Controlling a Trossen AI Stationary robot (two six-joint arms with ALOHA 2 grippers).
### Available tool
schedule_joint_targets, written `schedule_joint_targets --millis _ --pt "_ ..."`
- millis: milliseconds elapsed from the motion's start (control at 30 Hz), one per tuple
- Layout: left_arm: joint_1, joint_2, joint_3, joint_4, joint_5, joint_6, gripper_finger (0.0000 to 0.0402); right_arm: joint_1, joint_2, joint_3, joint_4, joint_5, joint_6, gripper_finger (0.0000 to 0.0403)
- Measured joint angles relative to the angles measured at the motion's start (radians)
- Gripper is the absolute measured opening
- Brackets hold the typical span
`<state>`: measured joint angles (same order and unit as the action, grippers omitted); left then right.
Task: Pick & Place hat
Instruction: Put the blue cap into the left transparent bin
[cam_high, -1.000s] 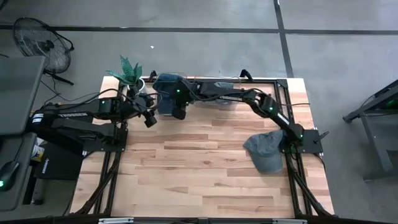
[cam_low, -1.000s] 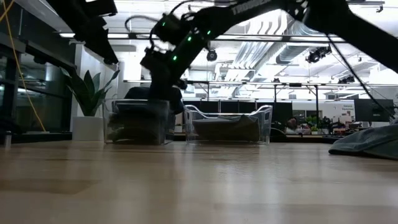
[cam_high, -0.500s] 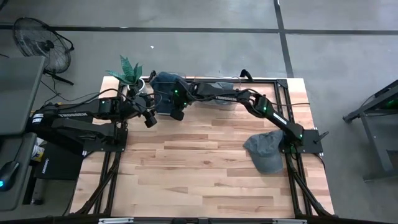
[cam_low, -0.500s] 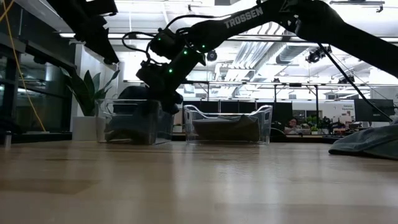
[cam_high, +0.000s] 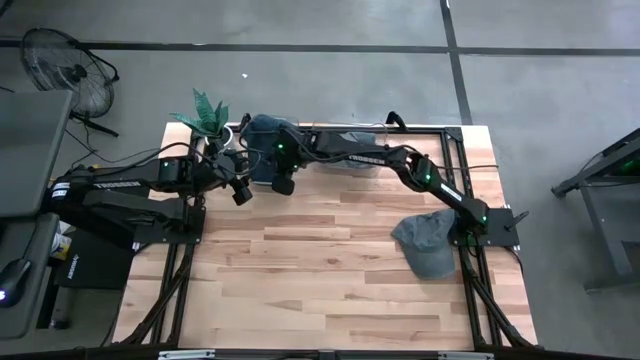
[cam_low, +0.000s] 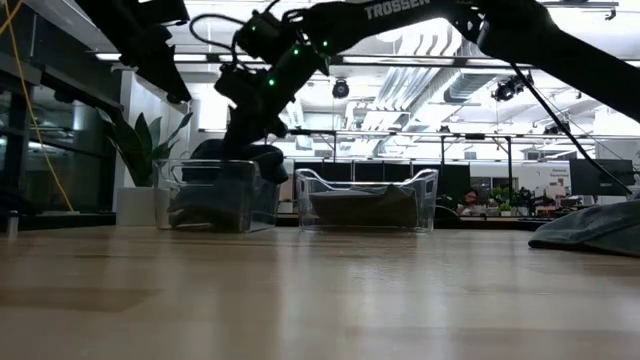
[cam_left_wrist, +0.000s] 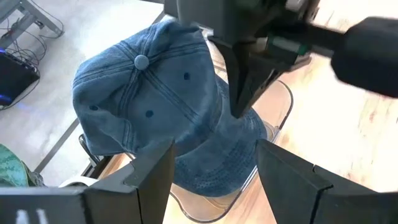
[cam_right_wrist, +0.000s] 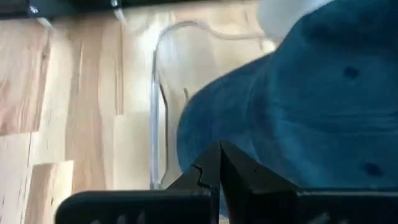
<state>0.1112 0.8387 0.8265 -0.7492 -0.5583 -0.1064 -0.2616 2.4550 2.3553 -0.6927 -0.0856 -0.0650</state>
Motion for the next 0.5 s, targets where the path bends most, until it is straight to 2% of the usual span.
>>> schedule_joint_targets --millis 167,367,500 --pt "0.0 0.0 0.0 -0.005 0.0 -0.004 0.0217 0.009 -0.059 -0.019 -0.073 0.116 -0.036 0.0" --pt "0.0 0.0 0.0 -0.03 0.007 -0.025 0.0217 0.02 -0.135 -0.019 -0.267 0.252 -0.049 0.0" --pt "0.0 0.0 0.0 -0.058 0.017 -0.034 0.0217 0.034 -0.167 -0.019 -0.43 0.305 -0.03 0.0"
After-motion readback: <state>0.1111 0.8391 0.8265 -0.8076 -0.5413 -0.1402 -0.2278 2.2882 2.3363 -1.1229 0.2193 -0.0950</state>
